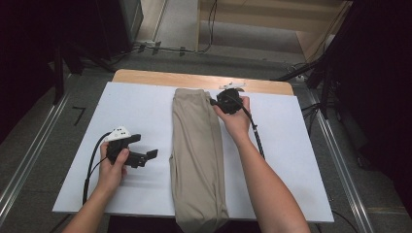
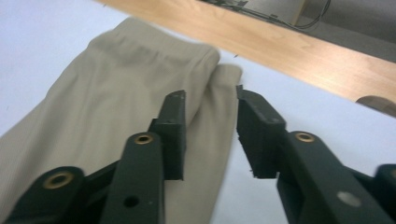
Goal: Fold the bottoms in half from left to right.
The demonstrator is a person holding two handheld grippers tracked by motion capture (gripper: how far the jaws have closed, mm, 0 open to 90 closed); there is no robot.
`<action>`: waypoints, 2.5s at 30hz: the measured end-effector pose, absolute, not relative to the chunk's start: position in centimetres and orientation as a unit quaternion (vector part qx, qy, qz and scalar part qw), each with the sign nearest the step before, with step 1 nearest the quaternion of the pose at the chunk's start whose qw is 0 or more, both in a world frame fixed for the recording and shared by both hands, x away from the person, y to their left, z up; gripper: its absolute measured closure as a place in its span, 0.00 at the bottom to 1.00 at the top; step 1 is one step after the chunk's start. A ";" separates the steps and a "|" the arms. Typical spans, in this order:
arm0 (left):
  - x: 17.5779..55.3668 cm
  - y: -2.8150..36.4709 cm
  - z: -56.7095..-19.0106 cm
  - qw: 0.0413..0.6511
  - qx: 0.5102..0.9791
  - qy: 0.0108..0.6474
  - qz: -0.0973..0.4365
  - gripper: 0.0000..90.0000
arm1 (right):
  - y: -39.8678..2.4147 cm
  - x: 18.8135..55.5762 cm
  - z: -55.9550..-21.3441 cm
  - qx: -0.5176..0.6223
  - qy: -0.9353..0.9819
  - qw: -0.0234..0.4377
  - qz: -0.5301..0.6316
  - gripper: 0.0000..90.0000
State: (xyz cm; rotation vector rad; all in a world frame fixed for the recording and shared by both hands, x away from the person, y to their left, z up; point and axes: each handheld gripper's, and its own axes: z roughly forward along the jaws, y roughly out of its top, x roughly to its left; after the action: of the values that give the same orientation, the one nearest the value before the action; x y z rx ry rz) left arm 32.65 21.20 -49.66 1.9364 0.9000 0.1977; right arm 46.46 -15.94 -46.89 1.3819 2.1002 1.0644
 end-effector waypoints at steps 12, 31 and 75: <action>32.6 21.0 -50.0 0.485 0.795 0.354 0.085 0.00 | -13.6 51.0 -48.4 0.520 0.756 0.162 0.364 0.75; 32.7 20.9 -50.1 0.489 0.797 0.346 0.078 0.00 | -12.1 53.7 -49.0 0.537 0.755 0.148 0.346 0.94; 25.9 16.4 -49.2 0.463 0.823 0.325 0.053 0.29 | -18.7 27.2 -47.6 0.449 0.785 0.149 0.401 0.61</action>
State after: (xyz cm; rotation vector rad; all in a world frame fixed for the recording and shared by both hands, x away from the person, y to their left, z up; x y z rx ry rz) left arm 25.91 16.40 -49.18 2.0234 0.7998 0.1312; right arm 27.18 -18.69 -47.58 1.2900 2.2566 1.1524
